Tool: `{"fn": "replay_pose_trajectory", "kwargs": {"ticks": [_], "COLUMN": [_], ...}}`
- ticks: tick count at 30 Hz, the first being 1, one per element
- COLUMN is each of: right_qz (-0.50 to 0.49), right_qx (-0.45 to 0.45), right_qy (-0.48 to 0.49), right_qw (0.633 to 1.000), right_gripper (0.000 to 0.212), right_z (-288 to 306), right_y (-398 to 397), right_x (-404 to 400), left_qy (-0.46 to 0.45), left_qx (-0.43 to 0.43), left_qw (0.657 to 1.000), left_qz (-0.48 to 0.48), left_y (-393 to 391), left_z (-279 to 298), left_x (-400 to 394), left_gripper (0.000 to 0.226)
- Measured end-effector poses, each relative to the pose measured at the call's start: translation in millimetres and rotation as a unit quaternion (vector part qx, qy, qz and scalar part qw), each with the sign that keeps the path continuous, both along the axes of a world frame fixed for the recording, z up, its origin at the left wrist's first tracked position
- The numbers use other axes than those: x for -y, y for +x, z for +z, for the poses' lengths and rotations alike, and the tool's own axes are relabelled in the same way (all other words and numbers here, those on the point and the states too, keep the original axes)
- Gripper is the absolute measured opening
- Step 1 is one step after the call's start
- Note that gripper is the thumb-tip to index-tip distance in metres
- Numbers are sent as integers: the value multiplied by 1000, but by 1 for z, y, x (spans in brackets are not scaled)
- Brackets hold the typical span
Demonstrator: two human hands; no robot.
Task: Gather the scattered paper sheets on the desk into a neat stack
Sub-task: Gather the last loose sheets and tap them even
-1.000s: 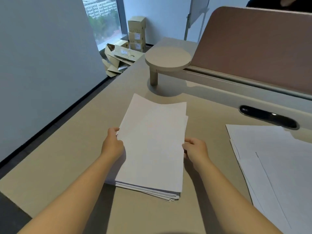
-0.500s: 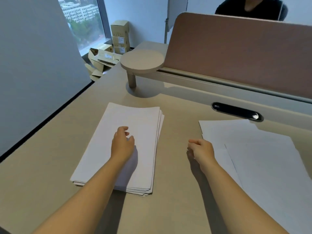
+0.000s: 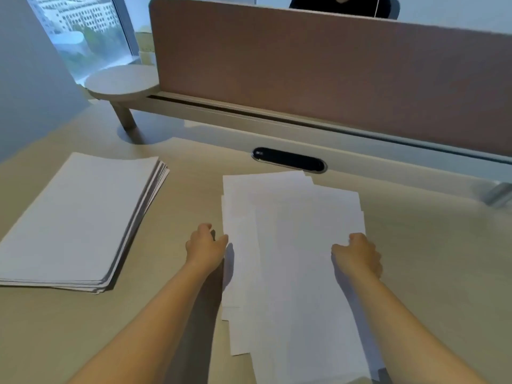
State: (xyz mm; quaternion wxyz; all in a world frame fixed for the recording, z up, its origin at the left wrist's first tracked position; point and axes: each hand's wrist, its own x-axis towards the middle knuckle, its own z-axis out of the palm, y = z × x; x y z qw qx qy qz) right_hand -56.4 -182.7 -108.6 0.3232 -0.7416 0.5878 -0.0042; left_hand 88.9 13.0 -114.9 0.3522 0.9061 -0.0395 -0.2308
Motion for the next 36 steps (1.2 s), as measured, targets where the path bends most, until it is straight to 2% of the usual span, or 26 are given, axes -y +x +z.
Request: {"fn": "replay_pose_trajectory", "kwargs": {"ticks": [2, 4, 9, 14, 16, 18, 20, 22, 25, 27, 30, 31, 34, 36], "right_qz": [-24, -28, 41, 47, 31, 29, 22, 12, -2, -24, -52, -46, -13, -1], "right_qx": [-39, -28, -1, 79, 91, 53, 14, 17, 71, 87, 103, 104, 99, 103], "right_qy": [-22, -29, -18, 53, 61, 46, 58, 94, 164, 192, 214, 227, 242, 251], "right_qw": [999, 999, 999, 994, 994, 997, 998, 995, 984, 977, 970, 967, 965, 963], "right_gripper": [54, 60, 72, 56, 48, 50, 56, 61, 65, 58, 18, 15, 48, 52], "right_z": [-4, -9, -11, -11, -8, -3, -2, -1, 2, -1, -4, -3, -3, -7], "right_y": [-10, -13, 0, 9, 6, 4, 2, 3, 7, 5, -4, -6, -11, -12], "right_x": [9, 14, 24, 36, 38, 36, 33, 28, 20, 18, 16, 14, 6, 1], "left_qy": [13, 12, -27, -89, -45, 33, 77, 86, 62, 47, 19, 4, -25, -37], "left_qx": [8, 6, -15, -83, -75, -28, -24, -65, -112, -131, -164, -175, -181, -182], "left_qw": [1000, 999, 999, 992, 996, 999, 997, 994, 991, 989, 984, 982, 982, 982], "left_qz": [20, 34, 16, -33, -31, -15, 9, 26, 46, 56, 63, 66, 44, 19], "left_y": [-7, -10, -3, 7, 6, 2, -6, -17, -30, -33, -32, -31, -36, -44], "left_z": [-3, -3, -7, -10, -8, -4, 1, 4, 7, 10, 11, 9, 5, 4], "left_x": [12, 23, 51, 61, 60, 57, 54, 53, 55, 53, 39, 33, 22, 17], "left_gripper": [57, 60, 66, 66, 67, 58, 56, 57, 60, 59, 59, 58, 43, 32]}}
